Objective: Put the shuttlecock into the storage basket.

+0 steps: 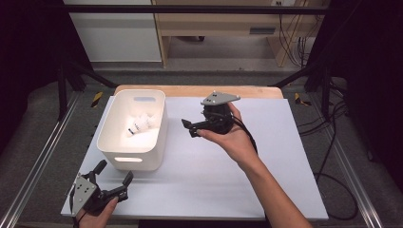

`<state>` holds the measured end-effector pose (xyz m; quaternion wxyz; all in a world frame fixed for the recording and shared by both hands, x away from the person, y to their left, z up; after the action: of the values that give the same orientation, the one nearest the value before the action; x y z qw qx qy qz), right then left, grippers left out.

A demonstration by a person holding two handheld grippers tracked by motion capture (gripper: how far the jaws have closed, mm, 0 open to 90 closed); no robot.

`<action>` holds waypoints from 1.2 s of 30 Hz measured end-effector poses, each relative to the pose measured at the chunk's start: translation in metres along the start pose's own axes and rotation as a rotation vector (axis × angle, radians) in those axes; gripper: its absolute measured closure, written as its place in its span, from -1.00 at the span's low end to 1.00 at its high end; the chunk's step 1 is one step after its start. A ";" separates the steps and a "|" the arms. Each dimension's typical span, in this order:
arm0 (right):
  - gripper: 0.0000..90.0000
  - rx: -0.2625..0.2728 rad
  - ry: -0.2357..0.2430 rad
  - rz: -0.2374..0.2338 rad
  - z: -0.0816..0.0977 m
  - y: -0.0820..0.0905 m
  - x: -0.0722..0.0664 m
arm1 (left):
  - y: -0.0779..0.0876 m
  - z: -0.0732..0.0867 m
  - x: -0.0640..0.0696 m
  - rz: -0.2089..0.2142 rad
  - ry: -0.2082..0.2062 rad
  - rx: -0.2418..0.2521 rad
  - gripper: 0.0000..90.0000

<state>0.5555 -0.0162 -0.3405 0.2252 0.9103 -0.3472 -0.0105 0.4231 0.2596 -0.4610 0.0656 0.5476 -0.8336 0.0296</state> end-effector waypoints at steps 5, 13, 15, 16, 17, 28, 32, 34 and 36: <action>-0.86 0.010 -0.016 0.013 0.004 0.009 0.010 | 0.000 0.000 0.000 -0.001 -0.005 0.000 -0.95; -0.90 0.034 -0.041 0.035 0.010 0.017 0.024 | 0.000 0.000 -0.001 -0.003 0.000 0.000 -0.95; -0.91 0.040 -0.046 0.045 0.011 0.018 0.026 | 0.000 0.000 -0.001 -0.005 0.000 -0.001 -0.95; -0.91 0.044 -0.046 0.048 0.012 0.019 0.028 | 0.000 0.000 -0.001 -0.006 -0.001 -0.001 -0.95; -0.91 0.049 -0.049 0.050 0.013 0.019 0.029 | 0.000 0.000 -0.001 -0.006 0.000 -0.001 -0.95; -0.92 0.062 -0.066 0.072 0.023 0.029 0.039 | 0.001 0.000 -0.002 -0.004 -0.001 0.002 -0.95; -0.92 0.075 -0.073 0.091 0.025 0.035 0.046 | 0.001 0.000 0.000 0.002 0.001 0.003 -0.95; -0.92 0.079 -0.082 0.101 0.027 0.039 0.050 | 0.001 0.000 0.000 0.005 -0.003 0.001 -0.95; -0.92 0.086 -0.091 0.112 0.029 0.042 0.053 | 0.001 0.000 0.000 0.005 -0.002 0.000 -0.95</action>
<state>0.5640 -0.0893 -0.3414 0.1702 0.8969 -0.4074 -0.0242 0.4225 0.2597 -0.4613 0.0647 0.5454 -0.8352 0.0295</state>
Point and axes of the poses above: each handheld gripper's, and its own axes: y roughly backward along the jaws, z roughly out of its underside, x roughly to its right, the point moved 7 cm from there along -y, roughly forward along the jaws, and after that the axes turned 8 degrees about y, right-handed, at the moved point
